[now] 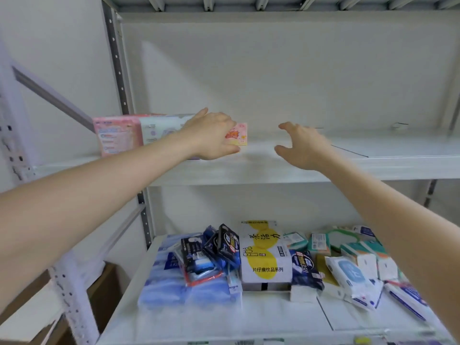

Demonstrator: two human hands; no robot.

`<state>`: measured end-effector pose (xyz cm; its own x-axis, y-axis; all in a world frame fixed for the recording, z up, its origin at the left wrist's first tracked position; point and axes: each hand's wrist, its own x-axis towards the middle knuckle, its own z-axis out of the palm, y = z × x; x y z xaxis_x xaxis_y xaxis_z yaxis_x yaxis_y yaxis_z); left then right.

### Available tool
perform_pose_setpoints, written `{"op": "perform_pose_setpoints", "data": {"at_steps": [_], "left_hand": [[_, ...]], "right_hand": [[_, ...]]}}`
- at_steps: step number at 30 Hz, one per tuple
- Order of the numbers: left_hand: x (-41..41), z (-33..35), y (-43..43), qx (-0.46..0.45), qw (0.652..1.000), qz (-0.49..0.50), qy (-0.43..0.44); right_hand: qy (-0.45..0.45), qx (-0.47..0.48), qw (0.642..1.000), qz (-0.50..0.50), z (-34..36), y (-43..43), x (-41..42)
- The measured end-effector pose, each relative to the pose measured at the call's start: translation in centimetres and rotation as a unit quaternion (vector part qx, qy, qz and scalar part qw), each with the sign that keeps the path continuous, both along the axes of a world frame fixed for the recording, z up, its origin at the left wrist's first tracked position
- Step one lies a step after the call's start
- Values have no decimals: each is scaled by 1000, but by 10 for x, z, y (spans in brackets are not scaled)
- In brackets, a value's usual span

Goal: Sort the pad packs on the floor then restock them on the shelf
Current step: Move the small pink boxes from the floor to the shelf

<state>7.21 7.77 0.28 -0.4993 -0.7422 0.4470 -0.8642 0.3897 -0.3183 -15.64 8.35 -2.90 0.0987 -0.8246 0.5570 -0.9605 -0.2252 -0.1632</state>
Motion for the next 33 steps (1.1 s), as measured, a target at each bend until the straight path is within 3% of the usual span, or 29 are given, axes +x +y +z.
{"op": "perform_pose_setpoints", "data": {"at_steps": [16,25,33], "left_hand": [[-47,-130,128,-34,998,48,14],[-112,-231,200,40,996,80,27],[-157,-328,250,111,989,85,53]], "right_hand": [[99,-25,995,1,-106,123,-49],[103,31,994,13,-204,182,-102],[108,125,986,-33,-301,251,-149]]}}
